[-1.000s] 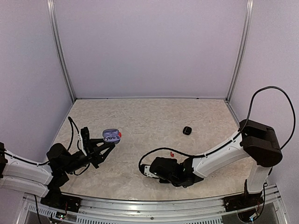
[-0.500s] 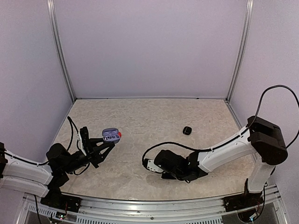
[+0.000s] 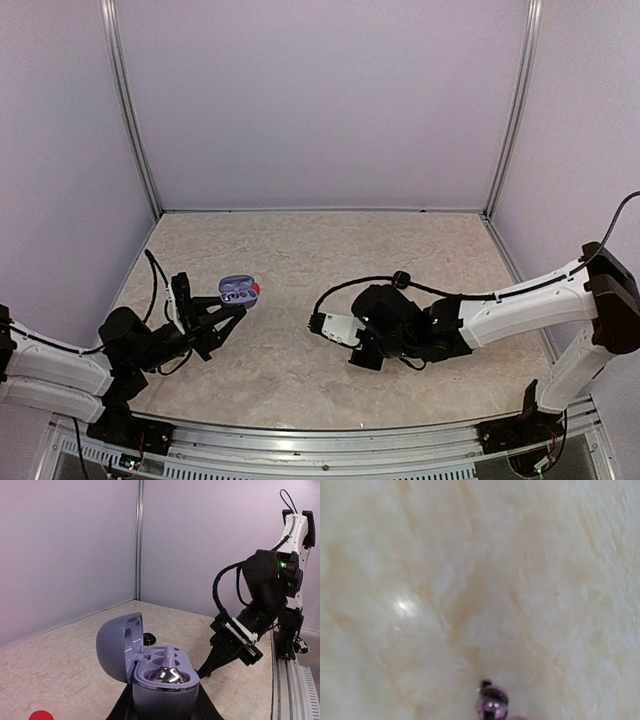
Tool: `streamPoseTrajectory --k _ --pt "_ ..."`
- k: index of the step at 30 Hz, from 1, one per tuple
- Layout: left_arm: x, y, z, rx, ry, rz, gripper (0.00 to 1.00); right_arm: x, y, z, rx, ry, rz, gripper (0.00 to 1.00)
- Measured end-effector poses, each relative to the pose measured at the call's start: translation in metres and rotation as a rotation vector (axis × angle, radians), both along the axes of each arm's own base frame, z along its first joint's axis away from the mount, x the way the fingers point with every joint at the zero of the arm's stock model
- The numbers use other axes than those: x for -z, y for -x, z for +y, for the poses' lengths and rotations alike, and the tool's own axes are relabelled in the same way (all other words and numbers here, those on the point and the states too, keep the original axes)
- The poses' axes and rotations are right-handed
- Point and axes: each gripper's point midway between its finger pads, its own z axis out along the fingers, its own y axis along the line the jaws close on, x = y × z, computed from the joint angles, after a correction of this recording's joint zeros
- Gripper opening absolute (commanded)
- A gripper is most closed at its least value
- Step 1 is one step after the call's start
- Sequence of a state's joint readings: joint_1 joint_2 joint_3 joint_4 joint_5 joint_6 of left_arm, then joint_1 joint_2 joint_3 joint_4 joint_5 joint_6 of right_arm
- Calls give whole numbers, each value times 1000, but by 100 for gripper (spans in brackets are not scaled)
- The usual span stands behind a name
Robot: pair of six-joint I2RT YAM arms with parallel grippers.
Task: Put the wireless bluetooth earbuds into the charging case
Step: Insert the right earbud into the right side groove of the charging case.
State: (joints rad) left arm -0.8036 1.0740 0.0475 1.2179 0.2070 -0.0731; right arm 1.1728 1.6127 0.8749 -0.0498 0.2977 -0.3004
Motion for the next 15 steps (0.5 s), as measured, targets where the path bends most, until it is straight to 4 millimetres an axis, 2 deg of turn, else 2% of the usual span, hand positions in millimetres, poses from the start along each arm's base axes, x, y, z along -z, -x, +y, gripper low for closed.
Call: streamPoseTrajectory --k 3,10,12,15 --pt "2 3 -2 21 -13 -5 0 -31 5 5 -37 -84 55 0" --pt "9 13 -13 102 -58 -5 0 -152 28 33 -207 -355 123 0" --pt "9 15 -17 132 -66 -7 0 -177 38 39 -261 -406 145 0" --pt "8 19 -24 177 -74 -8 0 -200 52 45 -331 -452 189 0"
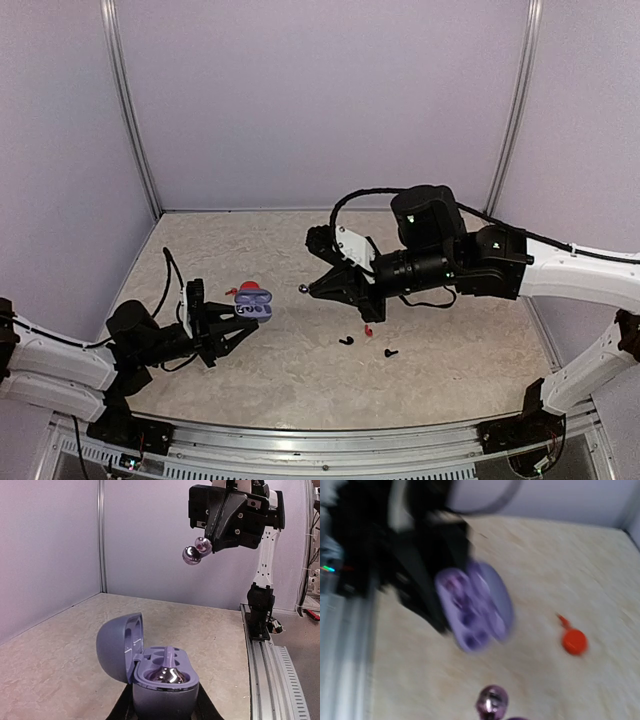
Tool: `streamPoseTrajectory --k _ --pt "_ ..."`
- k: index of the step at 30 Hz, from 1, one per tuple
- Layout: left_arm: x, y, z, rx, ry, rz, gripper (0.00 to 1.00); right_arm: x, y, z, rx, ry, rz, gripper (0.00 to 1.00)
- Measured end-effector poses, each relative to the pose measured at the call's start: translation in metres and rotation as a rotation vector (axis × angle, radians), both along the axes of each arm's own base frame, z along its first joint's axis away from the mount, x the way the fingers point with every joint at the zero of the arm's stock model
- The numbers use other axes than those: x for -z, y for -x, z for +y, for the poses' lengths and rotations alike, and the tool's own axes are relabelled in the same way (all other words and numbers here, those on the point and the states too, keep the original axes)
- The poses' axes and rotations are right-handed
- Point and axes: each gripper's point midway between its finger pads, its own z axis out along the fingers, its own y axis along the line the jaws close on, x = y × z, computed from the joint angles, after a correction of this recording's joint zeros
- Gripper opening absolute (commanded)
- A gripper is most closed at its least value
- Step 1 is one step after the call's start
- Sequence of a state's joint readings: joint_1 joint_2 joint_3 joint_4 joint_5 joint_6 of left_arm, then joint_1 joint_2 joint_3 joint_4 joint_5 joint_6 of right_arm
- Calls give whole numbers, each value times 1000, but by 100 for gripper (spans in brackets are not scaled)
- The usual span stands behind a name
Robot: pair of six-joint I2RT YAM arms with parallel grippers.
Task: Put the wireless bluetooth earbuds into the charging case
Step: Insert the right earbud into the right side groove of the charging case.
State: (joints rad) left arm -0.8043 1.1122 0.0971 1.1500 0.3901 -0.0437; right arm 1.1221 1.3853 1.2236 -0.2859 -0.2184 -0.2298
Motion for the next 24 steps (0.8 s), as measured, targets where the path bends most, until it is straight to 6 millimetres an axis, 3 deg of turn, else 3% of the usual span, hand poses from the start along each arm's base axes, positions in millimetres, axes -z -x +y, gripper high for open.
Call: streamPoseTrajectory --k 5,10,24 --pt "-1 9 -12 76 -10 0 0 -19 23 7 -118 -53 78 0" --pt "-3 19 -23 143 -18 0 0 -24 37 16 -201 -64 152 0" --pt "-8 29 -34 204 -19 -9 0 20 44 32 -243 38 308 0"
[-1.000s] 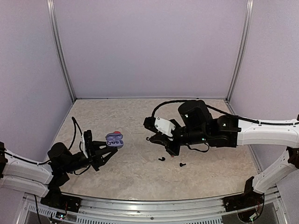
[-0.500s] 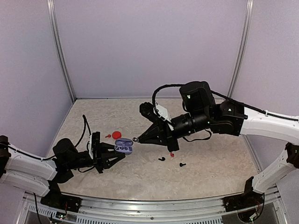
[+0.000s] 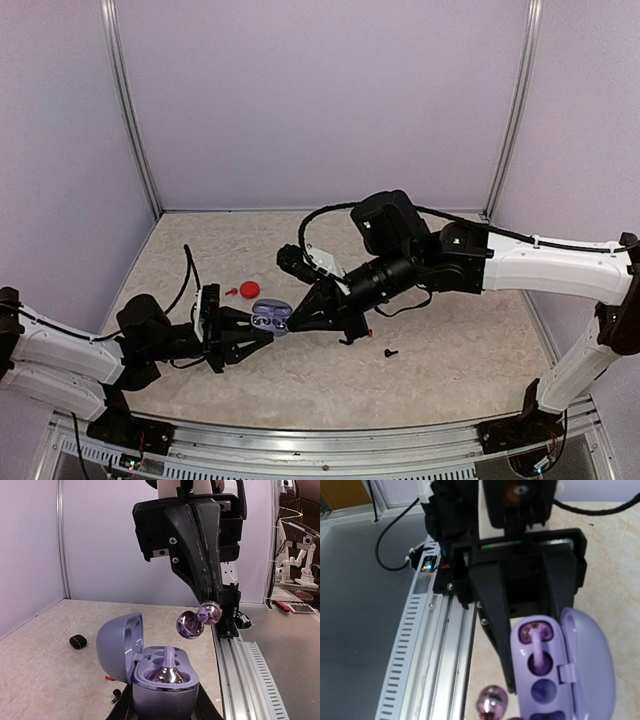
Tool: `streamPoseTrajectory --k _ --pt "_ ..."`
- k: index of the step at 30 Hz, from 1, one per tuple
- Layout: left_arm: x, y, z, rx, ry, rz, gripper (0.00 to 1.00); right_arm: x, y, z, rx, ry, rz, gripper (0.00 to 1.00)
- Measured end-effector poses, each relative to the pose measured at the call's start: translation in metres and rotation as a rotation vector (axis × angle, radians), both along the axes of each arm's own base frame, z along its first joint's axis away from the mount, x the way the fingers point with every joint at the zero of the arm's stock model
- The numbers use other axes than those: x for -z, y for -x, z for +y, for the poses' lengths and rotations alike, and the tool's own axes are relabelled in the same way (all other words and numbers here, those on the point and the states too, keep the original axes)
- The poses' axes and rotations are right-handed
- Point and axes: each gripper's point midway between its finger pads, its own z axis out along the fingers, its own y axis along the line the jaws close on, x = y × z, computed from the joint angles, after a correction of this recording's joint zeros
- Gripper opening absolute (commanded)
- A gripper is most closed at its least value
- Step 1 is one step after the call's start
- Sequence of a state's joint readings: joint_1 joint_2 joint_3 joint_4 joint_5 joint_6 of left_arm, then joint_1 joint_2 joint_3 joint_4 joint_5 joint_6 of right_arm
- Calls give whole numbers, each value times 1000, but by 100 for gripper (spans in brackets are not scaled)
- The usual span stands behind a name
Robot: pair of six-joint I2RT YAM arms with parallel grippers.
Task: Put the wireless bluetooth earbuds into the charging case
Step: Insert the right earbud into the right side groove of the charging case.
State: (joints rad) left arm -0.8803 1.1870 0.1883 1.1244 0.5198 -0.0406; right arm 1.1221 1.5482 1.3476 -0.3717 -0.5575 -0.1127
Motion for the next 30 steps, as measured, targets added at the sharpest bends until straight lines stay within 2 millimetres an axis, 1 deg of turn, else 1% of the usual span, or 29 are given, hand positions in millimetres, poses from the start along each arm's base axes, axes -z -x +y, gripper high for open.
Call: streamPoseTrajectory --k 13,26,30 --pt "2 8 -3 31 -12 -11 0 5 -1 1 1 12 4 0" --pt "8 12 -7 47 -45 -17 0 28 -4 0 18 86 25 0" --pt "10 12 -8 47 -52 -14 0 31 -6 0 29 98 23 0"
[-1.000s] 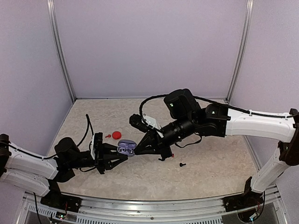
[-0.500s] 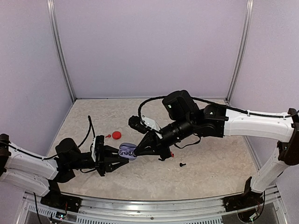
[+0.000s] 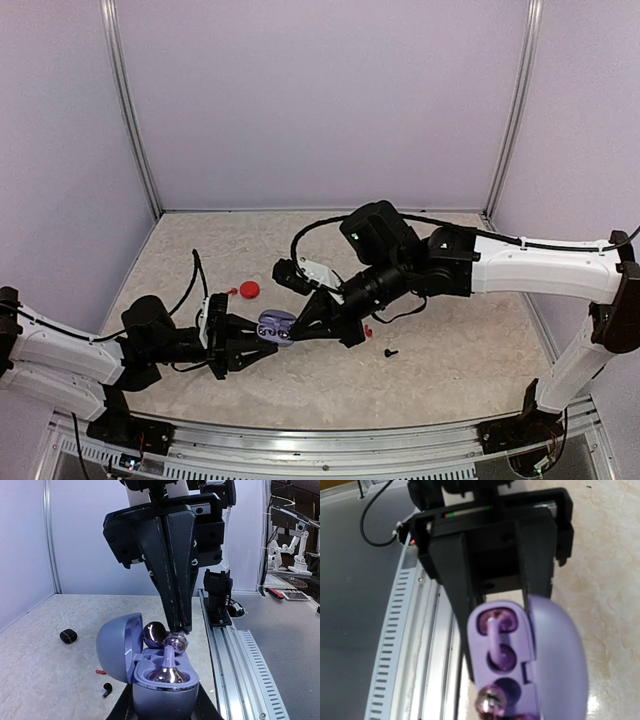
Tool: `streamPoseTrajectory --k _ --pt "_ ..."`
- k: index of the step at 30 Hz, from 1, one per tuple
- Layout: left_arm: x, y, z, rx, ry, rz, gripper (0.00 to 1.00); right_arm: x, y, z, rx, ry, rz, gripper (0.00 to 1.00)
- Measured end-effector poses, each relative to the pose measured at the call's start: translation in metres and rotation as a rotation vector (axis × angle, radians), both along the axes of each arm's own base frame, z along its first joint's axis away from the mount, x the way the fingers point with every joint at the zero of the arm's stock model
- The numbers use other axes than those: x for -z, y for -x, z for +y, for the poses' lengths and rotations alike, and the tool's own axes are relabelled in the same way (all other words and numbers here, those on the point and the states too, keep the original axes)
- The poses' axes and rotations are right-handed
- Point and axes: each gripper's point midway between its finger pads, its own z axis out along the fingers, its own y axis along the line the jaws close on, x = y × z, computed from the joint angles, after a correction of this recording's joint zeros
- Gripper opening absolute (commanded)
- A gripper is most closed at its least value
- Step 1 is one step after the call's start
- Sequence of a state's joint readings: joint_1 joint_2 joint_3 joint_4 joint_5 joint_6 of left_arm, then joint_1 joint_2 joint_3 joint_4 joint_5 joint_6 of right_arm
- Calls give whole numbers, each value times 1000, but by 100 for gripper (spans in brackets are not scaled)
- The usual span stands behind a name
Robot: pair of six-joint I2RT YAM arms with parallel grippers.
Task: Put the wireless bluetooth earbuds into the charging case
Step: Insert the right earbud into the right side groove of the charging case.
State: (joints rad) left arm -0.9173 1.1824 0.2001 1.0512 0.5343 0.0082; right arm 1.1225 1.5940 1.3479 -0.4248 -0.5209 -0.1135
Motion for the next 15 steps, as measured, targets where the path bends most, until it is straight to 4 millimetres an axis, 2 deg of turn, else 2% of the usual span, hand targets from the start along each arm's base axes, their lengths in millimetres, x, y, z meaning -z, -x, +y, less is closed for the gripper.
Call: streamPoseTrajectory --k 10,15 --pt "1 2 0 6 -5 0 0 -3 -2 2 9 -2 -3 0" --pt "0 3 -1 8 -5 -9 0 -13 2 4 -14 -26 16 0"
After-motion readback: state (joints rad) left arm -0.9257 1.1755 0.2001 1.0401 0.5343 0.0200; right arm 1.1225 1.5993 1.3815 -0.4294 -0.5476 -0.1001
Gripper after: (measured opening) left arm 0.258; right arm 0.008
